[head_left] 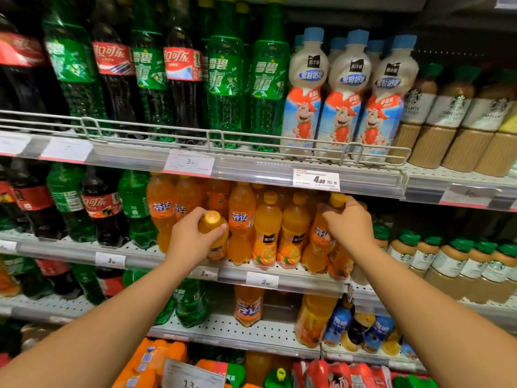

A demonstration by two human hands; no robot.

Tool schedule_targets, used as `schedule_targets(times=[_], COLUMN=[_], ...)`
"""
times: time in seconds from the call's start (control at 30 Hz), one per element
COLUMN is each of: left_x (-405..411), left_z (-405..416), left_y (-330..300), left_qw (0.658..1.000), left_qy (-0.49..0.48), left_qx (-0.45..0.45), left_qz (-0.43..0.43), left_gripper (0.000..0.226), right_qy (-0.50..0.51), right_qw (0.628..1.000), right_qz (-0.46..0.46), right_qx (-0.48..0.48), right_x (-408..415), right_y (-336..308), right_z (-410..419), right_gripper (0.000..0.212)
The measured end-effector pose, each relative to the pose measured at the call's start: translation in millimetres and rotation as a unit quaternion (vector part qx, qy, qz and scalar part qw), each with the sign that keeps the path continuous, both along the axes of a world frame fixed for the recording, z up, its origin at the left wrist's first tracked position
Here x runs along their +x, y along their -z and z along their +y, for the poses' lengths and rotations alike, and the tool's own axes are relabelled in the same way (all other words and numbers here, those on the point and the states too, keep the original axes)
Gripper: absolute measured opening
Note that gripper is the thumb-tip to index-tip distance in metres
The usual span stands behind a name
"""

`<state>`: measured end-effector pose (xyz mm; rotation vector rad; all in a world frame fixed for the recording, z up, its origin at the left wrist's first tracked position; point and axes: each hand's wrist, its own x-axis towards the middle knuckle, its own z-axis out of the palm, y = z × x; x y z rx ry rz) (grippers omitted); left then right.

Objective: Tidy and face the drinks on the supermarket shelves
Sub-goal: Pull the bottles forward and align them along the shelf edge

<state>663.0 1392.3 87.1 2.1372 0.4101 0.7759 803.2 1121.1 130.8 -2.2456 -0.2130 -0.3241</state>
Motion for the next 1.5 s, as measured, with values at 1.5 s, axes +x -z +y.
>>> schedule_targets(times=[1.5], left_x=[-144.0], left_z=[115.3], left_y=[48.3], left_qw=[0.986], left_qy=[0.031], left_qx=[-0.16], left_qz=[0.022], left_gripper=[0.014], right_qy=[-0.187], right_qw=[0.979], right_qz=[0.084], right_qx=[-0.002], right_x=[-70.1], right_y=[-24.5], right_z=[224.0], right_gripper=[0.033])
